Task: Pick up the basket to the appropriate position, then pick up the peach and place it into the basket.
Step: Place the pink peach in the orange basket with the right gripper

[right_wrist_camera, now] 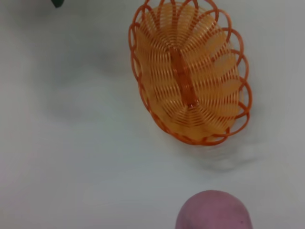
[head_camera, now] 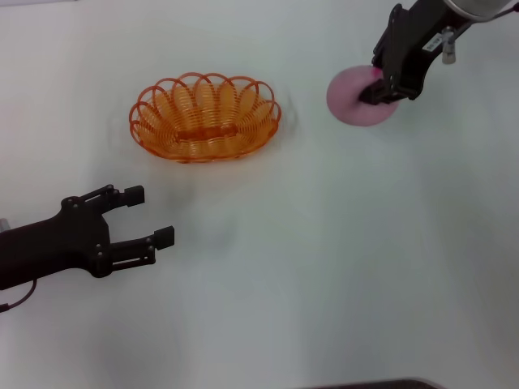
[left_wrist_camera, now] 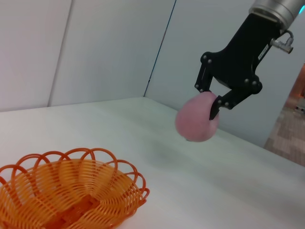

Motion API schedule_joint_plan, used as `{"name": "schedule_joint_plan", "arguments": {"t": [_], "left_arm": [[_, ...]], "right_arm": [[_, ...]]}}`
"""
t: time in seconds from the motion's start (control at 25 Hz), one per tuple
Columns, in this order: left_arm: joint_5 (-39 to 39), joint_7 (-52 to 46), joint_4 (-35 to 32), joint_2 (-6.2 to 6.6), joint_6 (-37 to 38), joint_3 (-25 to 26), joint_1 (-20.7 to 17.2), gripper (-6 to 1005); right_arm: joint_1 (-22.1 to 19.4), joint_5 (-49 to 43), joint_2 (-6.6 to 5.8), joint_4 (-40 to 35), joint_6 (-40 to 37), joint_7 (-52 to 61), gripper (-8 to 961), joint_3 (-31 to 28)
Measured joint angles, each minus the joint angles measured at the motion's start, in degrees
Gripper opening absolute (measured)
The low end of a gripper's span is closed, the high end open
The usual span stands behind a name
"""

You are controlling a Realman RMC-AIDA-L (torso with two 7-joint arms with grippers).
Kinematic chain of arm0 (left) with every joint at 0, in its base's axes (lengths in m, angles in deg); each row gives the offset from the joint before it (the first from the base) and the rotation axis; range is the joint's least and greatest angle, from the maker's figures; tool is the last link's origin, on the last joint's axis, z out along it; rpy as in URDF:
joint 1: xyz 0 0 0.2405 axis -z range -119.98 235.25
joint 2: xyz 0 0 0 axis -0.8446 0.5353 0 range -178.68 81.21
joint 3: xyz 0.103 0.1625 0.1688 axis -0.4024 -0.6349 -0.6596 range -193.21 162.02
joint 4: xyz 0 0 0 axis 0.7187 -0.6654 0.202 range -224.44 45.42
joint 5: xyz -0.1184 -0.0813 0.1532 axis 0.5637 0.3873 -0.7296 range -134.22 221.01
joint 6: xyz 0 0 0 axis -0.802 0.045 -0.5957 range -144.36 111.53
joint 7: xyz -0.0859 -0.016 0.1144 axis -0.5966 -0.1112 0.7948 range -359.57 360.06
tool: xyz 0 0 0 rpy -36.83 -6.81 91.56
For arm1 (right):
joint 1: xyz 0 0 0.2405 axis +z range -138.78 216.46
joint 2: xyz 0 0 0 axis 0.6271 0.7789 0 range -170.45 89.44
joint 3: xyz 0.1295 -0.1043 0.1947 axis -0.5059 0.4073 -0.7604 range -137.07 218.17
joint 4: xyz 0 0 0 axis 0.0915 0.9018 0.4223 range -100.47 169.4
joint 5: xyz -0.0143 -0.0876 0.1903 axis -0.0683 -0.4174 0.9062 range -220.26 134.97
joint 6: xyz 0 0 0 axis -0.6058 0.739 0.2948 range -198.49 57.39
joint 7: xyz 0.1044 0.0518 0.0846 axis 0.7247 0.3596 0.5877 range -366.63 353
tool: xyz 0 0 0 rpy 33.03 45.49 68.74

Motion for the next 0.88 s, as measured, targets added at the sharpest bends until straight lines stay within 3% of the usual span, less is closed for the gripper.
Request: {"name": "schedule_joint_plan", "arguments": {"t": [0.52, 0.88], "left_arm": [[-0.06, 0.02, 0.15, 0.0, -0.53, 0.07, 0.28, 891], [0.06, -0.03, 0.35, 0.0, -0.81, 0.01, 0.36, 892]], "right_arm": [[-0.45, 5.74, 0.28, 3.87, 5.33, -0.31, 229, 0.48], [-0.66, 17.2, 0.53, 19.22, 20.97, -5.49, 229, 0.93]]}}
